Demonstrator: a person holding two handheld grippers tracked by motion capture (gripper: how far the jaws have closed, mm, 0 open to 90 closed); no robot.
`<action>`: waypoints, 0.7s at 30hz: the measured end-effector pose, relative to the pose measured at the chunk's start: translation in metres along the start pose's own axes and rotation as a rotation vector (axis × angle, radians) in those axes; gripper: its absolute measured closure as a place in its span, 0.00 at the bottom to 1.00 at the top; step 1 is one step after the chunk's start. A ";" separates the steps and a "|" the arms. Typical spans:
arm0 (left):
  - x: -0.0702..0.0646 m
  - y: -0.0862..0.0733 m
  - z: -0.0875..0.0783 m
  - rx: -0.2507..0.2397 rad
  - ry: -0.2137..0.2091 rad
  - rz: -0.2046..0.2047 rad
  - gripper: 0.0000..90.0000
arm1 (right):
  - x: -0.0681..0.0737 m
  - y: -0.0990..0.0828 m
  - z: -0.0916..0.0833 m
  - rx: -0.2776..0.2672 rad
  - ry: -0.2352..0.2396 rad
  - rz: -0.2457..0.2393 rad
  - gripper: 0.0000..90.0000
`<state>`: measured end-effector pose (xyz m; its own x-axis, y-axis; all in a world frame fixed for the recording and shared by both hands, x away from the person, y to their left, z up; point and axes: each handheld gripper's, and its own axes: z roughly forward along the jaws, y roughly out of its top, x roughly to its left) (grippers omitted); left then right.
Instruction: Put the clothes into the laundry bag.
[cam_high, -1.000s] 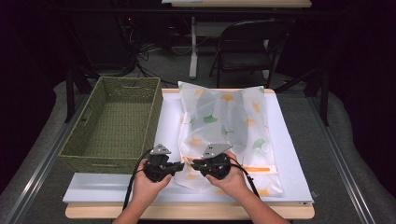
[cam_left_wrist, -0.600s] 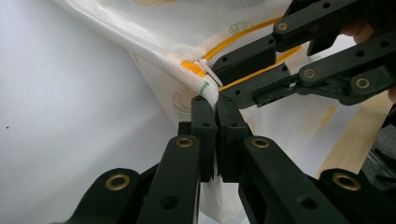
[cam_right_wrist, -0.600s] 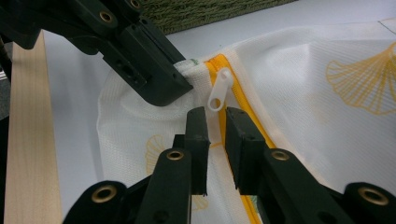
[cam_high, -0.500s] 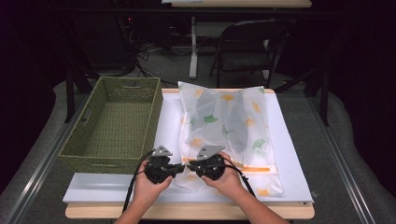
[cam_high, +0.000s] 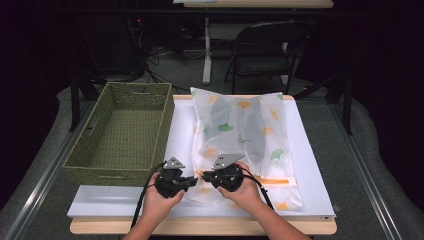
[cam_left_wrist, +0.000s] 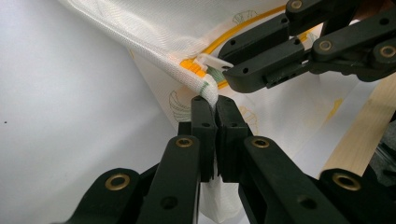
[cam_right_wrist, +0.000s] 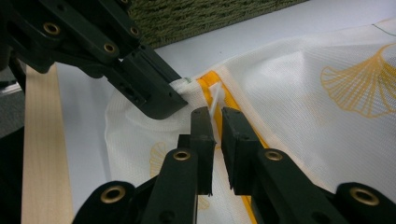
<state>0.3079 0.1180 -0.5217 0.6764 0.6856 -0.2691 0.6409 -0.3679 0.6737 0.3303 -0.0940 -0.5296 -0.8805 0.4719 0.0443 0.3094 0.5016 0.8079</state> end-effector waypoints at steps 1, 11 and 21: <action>0.000 0.000 0.000 0.000 0.000 0.002 0.97 | -0.001 0.000 0.000 -0.004 0.003 0.007 0.92; -0.001 0.000 -0.002 -0.008 0.003 0.005 0.97 | -0.006 -0.002 0.002 0.001 0.025 0.040 0.94; 0.002 -0.003 -0.007 -0.008 0.013 0.024 0.97 | -0.012 -0.006 0.008 0.023 0.040 0.086 0.80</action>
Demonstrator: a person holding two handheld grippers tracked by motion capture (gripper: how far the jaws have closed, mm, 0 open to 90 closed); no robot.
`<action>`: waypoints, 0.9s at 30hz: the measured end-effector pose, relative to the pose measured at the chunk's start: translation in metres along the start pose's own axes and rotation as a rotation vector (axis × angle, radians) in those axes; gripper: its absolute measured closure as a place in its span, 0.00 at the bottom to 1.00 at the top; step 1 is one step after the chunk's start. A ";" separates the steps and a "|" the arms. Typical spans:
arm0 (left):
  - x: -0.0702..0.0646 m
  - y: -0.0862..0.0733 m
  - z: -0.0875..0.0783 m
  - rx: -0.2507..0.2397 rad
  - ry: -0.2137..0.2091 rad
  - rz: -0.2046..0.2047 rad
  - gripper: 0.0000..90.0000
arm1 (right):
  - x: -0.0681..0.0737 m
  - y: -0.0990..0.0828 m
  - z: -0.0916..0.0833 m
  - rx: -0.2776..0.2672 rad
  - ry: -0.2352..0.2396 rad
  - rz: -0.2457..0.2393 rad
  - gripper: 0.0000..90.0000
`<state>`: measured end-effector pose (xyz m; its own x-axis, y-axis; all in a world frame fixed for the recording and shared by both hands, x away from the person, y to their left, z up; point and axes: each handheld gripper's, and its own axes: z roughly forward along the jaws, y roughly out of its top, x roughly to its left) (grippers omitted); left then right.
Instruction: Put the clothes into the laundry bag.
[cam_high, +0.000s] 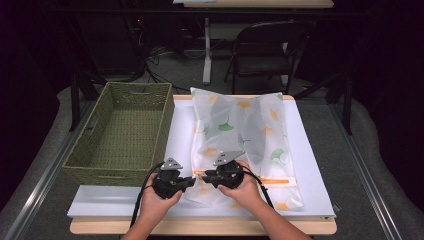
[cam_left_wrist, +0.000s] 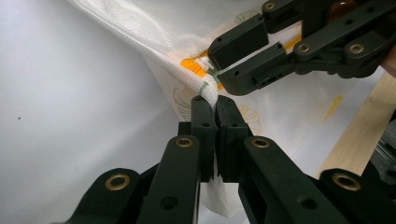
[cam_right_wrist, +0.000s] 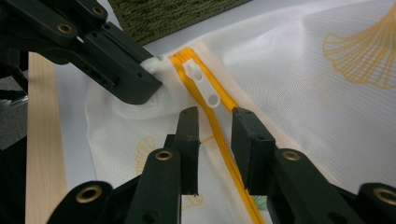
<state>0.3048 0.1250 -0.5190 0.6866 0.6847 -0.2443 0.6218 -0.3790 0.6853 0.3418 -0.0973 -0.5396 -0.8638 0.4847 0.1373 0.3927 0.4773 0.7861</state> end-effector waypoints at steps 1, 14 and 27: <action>0.000 0.000 0.000 -0.005 -0.003 -0.003 0.97 | 0.000 0.000 0.001 0.003 0.002 0.003 0.80; 0.003 -0.003 -0.003 0.003 0.000 0.000 0.97 | -0.003 0.003 0.016 0.013 0.066 0.013 0.77; 0.003 -0.004 -0.003 0.012 0.001 0.005 0.97 | 0.004 0.007 0.013 -0.021 0.090 -0.015 0.90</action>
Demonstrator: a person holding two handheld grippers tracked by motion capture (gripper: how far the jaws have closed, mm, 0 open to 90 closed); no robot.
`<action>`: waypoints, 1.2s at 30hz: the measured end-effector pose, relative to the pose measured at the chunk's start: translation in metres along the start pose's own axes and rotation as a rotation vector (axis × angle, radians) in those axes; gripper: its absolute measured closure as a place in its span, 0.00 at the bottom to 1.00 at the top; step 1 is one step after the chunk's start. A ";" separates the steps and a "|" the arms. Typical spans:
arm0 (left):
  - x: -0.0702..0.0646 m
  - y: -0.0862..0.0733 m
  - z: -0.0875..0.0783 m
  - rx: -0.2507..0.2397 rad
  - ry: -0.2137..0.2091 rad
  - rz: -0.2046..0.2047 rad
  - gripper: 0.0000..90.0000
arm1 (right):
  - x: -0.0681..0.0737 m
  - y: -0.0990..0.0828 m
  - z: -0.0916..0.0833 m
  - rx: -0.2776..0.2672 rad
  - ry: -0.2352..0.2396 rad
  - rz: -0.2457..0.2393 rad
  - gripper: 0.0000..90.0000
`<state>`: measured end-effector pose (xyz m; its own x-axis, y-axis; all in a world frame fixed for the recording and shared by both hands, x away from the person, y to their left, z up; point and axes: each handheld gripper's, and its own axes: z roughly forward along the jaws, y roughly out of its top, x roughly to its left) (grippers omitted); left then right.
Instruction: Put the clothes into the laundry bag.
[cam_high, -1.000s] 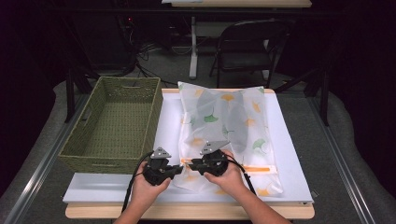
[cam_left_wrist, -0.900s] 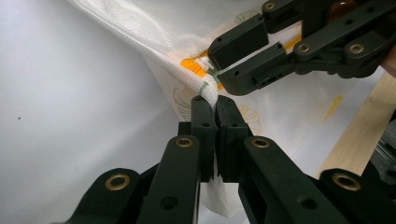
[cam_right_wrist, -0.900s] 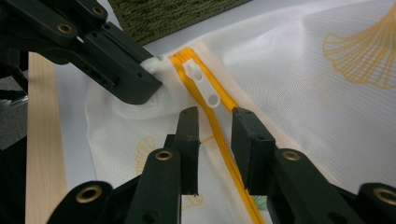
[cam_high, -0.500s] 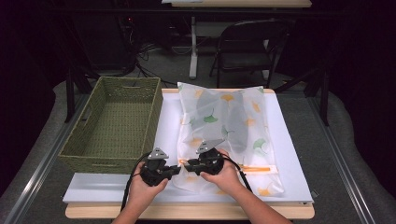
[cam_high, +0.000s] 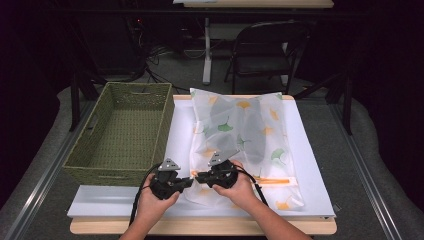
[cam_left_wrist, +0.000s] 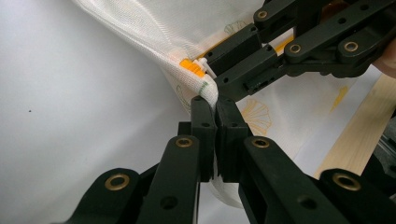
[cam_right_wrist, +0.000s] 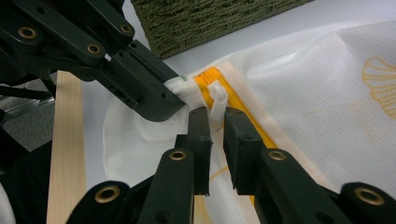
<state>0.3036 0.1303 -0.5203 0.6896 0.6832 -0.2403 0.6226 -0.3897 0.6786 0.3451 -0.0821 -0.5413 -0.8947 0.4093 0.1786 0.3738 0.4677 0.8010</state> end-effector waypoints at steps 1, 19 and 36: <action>0.000 0.000 0.000 -0.002 -0.001 -0.006 0.97 | 0.000 0.000 0.000 0.000 0.000 0.001 0.90; 0.004 -0.002 0.001 0.001 -0.002 -0.018 0.91 | 0.003 0.001 -0.002 0.006 -0.040 -0.043 0.93; 0.006 0.003 -0.001 -0.027 0.036 -0.030 0.91 | 0.006 0.001 -0.001 0.018 -0.035 -0.050 0.94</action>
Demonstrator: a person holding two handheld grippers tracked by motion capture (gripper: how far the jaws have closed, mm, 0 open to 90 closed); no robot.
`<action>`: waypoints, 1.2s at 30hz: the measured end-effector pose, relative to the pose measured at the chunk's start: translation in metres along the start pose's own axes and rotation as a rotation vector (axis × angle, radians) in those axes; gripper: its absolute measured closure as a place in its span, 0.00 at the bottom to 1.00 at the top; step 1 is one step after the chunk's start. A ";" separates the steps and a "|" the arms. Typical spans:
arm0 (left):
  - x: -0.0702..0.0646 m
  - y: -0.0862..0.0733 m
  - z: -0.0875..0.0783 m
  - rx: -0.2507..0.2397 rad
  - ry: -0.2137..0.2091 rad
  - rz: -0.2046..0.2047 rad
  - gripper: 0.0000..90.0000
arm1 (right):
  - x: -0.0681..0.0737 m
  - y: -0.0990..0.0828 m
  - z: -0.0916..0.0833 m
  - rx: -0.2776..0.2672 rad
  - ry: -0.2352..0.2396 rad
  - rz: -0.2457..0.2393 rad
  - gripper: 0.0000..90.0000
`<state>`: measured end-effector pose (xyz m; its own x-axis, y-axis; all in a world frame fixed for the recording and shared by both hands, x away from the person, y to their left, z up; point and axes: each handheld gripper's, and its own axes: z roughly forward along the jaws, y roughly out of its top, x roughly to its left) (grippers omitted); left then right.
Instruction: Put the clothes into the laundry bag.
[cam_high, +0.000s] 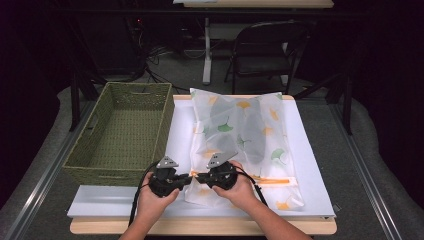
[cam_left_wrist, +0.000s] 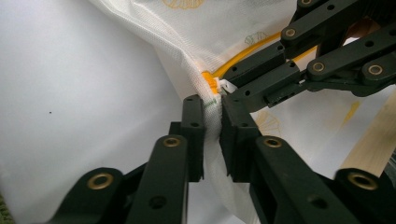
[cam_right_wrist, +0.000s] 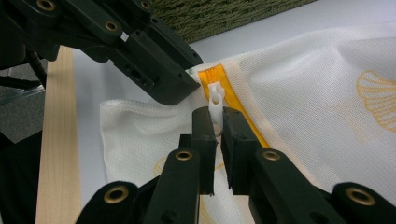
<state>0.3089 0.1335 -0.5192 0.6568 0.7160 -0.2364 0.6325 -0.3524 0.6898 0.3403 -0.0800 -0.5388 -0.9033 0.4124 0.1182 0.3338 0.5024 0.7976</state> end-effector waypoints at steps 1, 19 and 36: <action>0.000 0.000 0.000 -0.001 0.001 0.005 0.92 | 0.000 0.000 0.000 0.001 0.000 0.001 0.94; -0.001 0.001 -0.005 -0.006 0.019 0.015 0.96 | -0.003 -0.005 0.001 0.025 0.000 0.009 0.94; 0.004 -0.002 -0.009 0.004 0.041 -0.003 0.96 | -0.006 -0.016 -0.008 0.072 -0.034 0.017 0.94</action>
<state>0.3065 0.1428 -0.5150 0.6375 0.7411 -0.2107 0.6364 -0.3524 0.6861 0.3383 -0.0966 -0.5478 -0.8880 0.4462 0.1109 0.3689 0.5475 0.7511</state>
